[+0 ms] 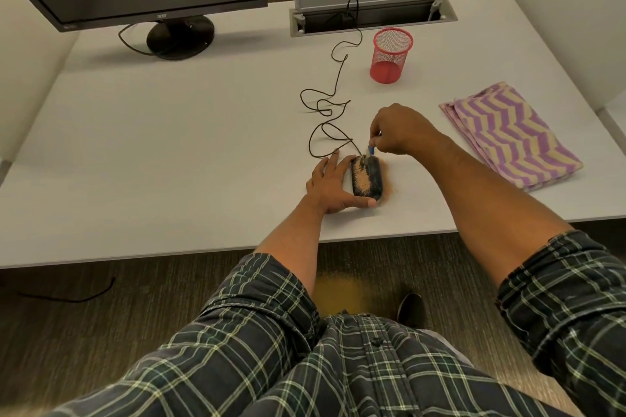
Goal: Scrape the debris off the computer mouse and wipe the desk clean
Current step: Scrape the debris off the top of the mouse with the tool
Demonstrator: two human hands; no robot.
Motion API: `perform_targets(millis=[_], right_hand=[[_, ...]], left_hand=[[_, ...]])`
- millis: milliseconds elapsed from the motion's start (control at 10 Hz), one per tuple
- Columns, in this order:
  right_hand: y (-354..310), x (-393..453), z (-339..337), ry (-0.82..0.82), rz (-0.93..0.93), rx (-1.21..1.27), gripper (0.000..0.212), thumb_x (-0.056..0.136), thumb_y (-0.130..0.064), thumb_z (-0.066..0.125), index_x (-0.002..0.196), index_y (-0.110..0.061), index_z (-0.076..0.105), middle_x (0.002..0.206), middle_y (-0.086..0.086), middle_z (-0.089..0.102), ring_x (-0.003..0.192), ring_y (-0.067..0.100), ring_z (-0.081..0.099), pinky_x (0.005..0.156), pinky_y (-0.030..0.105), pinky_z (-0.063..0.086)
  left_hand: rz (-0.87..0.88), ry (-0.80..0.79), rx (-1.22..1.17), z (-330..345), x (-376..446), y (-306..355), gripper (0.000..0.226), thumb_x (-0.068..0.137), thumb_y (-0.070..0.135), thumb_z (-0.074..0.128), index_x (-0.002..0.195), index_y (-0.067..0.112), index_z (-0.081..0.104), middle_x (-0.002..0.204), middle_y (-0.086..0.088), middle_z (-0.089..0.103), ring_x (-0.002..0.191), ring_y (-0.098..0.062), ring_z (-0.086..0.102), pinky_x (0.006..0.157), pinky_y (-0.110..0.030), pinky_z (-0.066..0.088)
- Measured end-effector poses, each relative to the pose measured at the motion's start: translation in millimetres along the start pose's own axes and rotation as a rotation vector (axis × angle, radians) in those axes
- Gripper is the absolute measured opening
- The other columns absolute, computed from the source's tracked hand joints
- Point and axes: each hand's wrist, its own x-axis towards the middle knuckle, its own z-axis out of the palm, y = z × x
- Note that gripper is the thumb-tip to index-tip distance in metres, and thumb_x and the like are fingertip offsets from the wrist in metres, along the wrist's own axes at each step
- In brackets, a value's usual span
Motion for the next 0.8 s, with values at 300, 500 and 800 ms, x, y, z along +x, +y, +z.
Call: perform_targets(millis=[300,500,800], right_hand=[[4.8,3.3,-4.7,-0.101,-0.001,0.130,0.019,0.084,-0.021,0.077,0.099,-0.010,0.079,0.097,0.005,0.074,0.080,0.016,0.064,0.060,0.024,0.045],[2.5,4.8,-5.0,-0.096,-0.004,0.130,0.018,0.083,-0.019,0.077,0.098,-0.010,0.079,0.095,0.004,0.075,0.072,0.011,0.062,0.059,0.023,0.045],[0.1,6.9,-4.9,-0.113,-0.005,0.111,0.017,0.081,-0.019,0.078,0.096,-0.010,0.079,0.093,0.005,0.075,0.073,0.013,0.063,0.063,0.026,0.049]], left_hand=[[-0.006,-0.016,0.024,-2.1,-1.0,2.5,0.121,0.066,0.073,0.076,0.158,0.043,0.004,0.167,0.010,-0.014,0.153,-0.020,-0.015,0.121,-0.056,0.005],[-0.012,-0.016,0.032,-1.8,-0.6,2.5,0.121,0.066,0.074,0.076,0.158,0.043,0.004,0.167,0.010,-0.014,0.153,-0.021,-0.015,0.122,-0.056,0.005],[-0.007,-0.018,0.030,-2.3,-1.0,2.4,0.122,0.066,0.074,0.076,0.158,0.043,0.003,0.167,0.010,-0.014,0.153,-0.021,-0.015,0.122,-0.057,0.005]])
